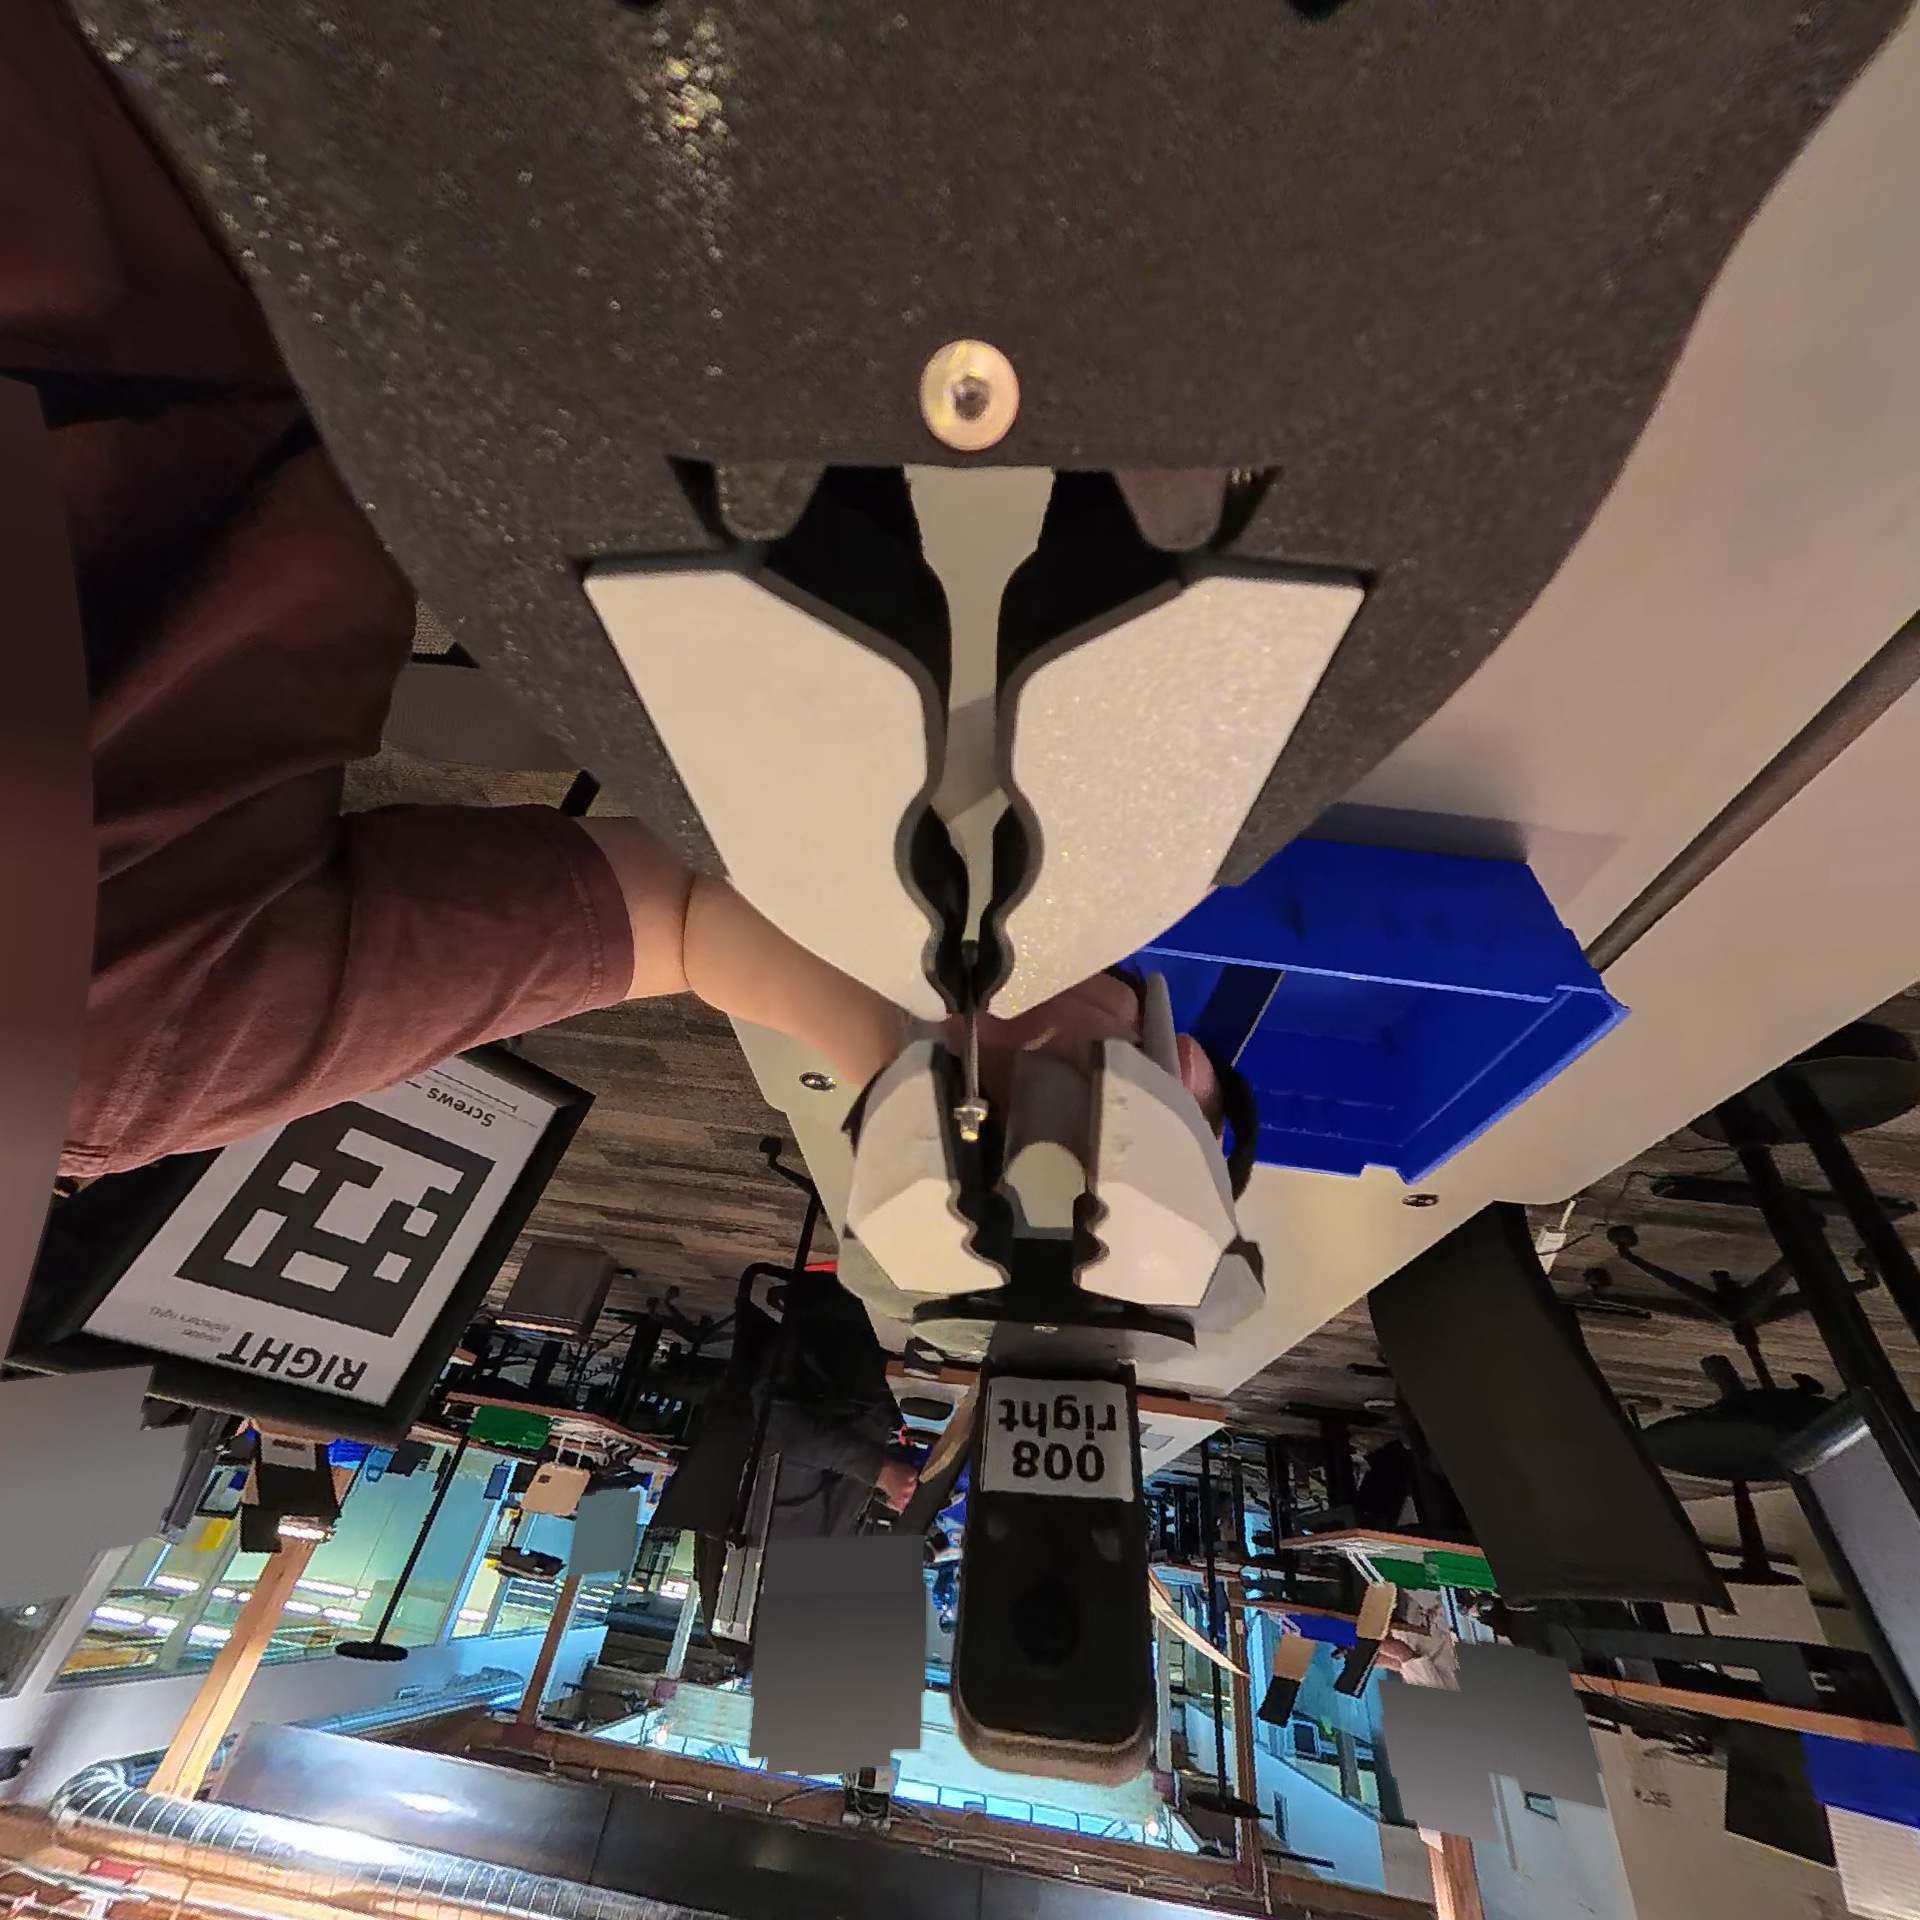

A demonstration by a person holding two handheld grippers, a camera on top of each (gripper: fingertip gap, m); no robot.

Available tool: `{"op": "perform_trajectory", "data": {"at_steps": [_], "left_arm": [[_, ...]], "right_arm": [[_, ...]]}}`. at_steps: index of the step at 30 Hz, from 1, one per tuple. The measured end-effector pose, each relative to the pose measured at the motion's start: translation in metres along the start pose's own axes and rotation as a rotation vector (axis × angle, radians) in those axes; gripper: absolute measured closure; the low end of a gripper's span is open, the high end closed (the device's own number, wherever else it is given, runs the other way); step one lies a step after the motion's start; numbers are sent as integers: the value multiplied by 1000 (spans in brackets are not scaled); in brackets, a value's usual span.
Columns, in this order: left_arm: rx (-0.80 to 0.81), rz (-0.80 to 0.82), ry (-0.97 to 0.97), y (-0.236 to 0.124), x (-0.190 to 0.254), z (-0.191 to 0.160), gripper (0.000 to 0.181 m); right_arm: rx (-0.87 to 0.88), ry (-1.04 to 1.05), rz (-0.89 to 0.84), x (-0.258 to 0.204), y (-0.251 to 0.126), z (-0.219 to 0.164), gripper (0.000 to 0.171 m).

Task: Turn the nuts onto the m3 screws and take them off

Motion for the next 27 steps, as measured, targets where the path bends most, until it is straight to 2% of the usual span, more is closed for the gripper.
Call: {"op": "perform_trajectory", "data": {"at_steps": [8, 13, 20, 27], "left_arm": [[0, 4, -3, -1, -1, 0, 179], [-8, -7, 1, 2, 1, -1, 179], [8, 3, 0, -3, 0, 2, 179], [-13, -10, -2, 3, 1, -2, 179]], "right_arm": [[53, 17, 37, -1, -6, 5, 148], [-10, -29, 9, -5, 2, 1, 148], [39, -5, -14, 2, -15, 8, 148], [-19, -49, 13, -8, 3, 3, 146]]}}
Point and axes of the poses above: each gripper's, where its closed fingertips meet, y out along the fingers, z out of its top, x = y × z across the jaws, the point moved 9 cm from there along -y, back along the fingers
